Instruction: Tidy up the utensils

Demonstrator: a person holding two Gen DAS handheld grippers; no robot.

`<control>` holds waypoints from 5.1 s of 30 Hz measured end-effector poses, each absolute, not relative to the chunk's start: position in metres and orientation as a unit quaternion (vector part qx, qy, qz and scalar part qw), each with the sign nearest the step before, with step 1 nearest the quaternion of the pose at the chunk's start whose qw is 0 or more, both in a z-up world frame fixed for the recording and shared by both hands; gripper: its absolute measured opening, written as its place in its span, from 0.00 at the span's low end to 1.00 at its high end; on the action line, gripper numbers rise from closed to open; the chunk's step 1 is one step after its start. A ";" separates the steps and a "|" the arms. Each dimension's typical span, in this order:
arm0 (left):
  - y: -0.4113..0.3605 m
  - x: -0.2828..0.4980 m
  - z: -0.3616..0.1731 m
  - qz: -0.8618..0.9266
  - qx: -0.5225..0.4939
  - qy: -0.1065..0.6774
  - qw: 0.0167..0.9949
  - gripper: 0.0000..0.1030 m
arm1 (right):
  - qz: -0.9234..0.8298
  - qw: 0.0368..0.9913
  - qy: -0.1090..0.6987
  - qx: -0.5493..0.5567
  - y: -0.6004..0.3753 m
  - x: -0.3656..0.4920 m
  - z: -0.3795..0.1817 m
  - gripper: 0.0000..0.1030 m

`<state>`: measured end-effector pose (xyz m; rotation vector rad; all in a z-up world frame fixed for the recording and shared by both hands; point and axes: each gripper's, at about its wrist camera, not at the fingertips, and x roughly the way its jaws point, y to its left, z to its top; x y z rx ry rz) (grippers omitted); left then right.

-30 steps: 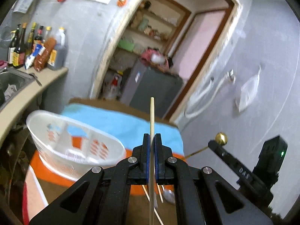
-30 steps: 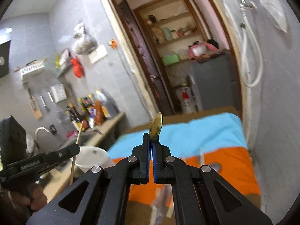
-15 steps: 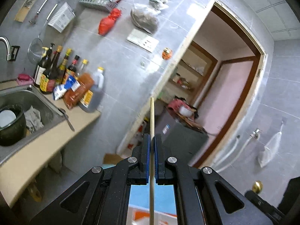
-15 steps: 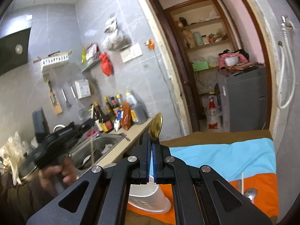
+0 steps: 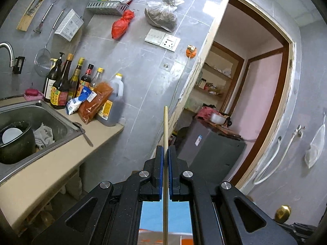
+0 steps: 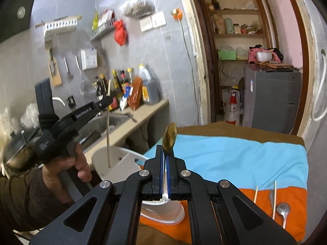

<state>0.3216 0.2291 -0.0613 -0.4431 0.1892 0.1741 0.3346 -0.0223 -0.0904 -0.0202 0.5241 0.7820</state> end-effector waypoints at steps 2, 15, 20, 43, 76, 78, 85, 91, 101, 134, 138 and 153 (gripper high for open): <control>0.224 0.319 -0.066 0.087 -0.210 0.097 0.969 0.02 | 0.377 0.888 0.265 -0.011 -0.020 0.337 -0.098 0.01; 0.205 0.296 -0.078 0.060 -0.214 0.169 0.960 0.24 | 0.379 0.880 0.284 0.020 -0.033 0.336 -0.104 0.19; 0.188 0.284 -0.064 0.057 -0.201 0.179 0.961 0.66 | 0.358 0.894 0.266 0.039 -0.051 0.333 -0.092 0.46; 0.021 0.242 -0.050 0.047 -0.088 0.164 0.982 0.95 | 0.193 0.963 0.186 0.032 -0.221 0.294 -0.084 1.00; -0.042 0.322 -0.202 -0.021 -0.093 0.455 0.885 0.25 | 0.208 0.888 0.409 0.036 -0.260 0.359 -0.213 0.55; -0.041 0.327 -0.202 -0.018 -0.089 0.458 0.884 0.23 | 0.209 0.884 0.417 0.035 -0.258 0.362 -0.216 0.53; -0.040 0.338 -0.205 -0.004 -0.077 0.461 0.884 0.20 | 0.200 0.880 0.431 0.029 -0.248 0.384 -0.223 0.48; -0.045 0.355 -0.209 -0.007 -0.046 0.482 0.875 0.20 | 0.202 0.872 0.447 -0.012 -0.227 0.412 -0.222 0.42; -0.052 0.361 -0.211 -0.011 -0.023 0.500 0.866 0.07 | 0.170 0.862 0.471 -0.077 -0.199 0.421 -0.221 0.21; 0.003 0.272 -0.116 -0.018 -0.181 0.266 0.947 0.02 | 0.235 0.926 0.272 0.112 -0.231 0.319 -0.160 0.03; 0.015 0.265 -0.091 0.005 -0.157 0.224 0.962 0.02 | 0.255 0.926 0.249 0.125 -0.211 0.315 -0.135 0.03; 0.189 0.286 -0.022 0.081 -0.236 0.060 0.966 0.02 | 0.373 0.898 0.121 0.200 -0.086 0.351 -0.059 0.03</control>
